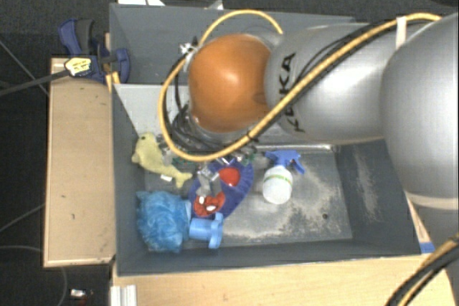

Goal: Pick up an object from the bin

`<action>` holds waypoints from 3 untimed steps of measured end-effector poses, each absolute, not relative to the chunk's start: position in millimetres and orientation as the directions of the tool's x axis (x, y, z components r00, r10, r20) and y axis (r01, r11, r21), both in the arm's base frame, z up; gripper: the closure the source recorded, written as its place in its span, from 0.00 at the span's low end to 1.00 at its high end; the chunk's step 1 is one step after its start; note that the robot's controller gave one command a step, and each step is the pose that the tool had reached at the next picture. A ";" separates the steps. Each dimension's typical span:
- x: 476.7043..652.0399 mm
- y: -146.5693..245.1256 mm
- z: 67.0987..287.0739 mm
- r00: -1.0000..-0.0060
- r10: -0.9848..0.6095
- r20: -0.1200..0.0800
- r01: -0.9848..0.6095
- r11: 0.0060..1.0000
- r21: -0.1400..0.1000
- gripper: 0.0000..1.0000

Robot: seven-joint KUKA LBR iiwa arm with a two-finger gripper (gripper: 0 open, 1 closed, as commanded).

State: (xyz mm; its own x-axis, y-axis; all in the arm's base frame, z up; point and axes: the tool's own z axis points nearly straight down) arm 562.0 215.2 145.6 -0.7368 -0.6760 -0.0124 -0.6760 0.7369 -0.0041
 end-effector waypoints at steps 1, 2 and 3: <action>558.3 216.2 91.6 -0.823 -0.567 -0.014 -0.568 0.823 -0.003 0.00; 555.6 218.8 57.7 -0.801 -0.599 -0.009 -0.599 0.801 -0.005 0.00; 540.2 207.0 65.3 -0.578 -0.815 -0.024 -0.815 0.579 -0.012 0.00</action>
Offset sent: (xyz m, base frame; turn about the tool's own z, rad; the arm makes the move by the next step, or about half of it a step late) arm -0.0110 0.0106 -0.0705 -0.0313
